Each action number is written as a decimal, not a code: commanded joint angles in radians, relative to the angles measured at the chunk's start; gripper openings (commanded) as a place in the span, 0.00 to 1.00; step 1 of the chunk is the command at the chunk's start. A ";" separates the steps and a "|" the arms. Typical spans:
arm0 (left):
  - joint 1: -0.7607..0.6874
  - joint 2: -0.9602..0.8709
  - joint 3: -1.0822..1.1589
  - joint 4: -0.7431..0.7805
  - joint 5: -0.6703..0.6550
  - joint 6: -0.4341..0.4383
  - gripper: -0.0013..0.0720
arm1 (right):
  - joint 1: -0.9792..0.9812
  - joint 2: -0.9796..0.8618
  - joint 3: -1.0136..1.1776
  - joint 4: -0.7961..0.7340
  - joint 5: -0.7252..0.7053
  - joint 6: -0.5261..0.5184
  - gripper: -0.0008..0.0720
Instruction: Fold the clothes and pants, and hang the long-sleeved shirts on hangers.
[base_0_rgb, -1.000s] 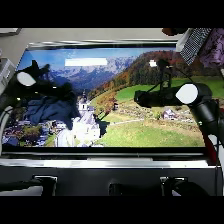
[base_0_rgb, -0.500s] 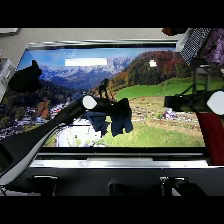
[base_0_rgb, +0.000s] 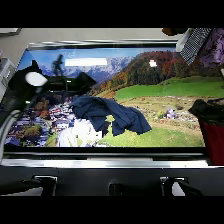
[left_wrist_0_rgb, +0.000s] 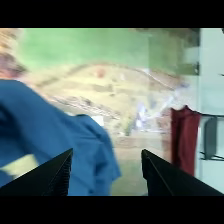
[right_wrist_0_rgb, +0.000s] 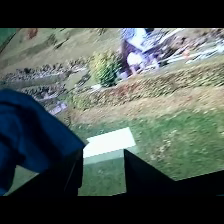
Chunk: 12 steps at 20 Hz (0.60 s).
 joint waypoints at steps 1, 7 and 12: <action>0.229 0.113 0.000 0.124 -0.249 0.078 0.70 | -0.040 -0.054 -0.249 0.319 -0.071 -0.149 0.48; 0.344 0.134 0.000 0.191 -0.443 0.124 0.70 | 0.237 -0.224 -0.406 0.361 -0.337 -0.248 0.65; 0.345 0.134 0.000 0.326 -0.491 0.128 0.70 | 0.316 -0.324 -0.405 0.365 -0.495 -0.244 0.64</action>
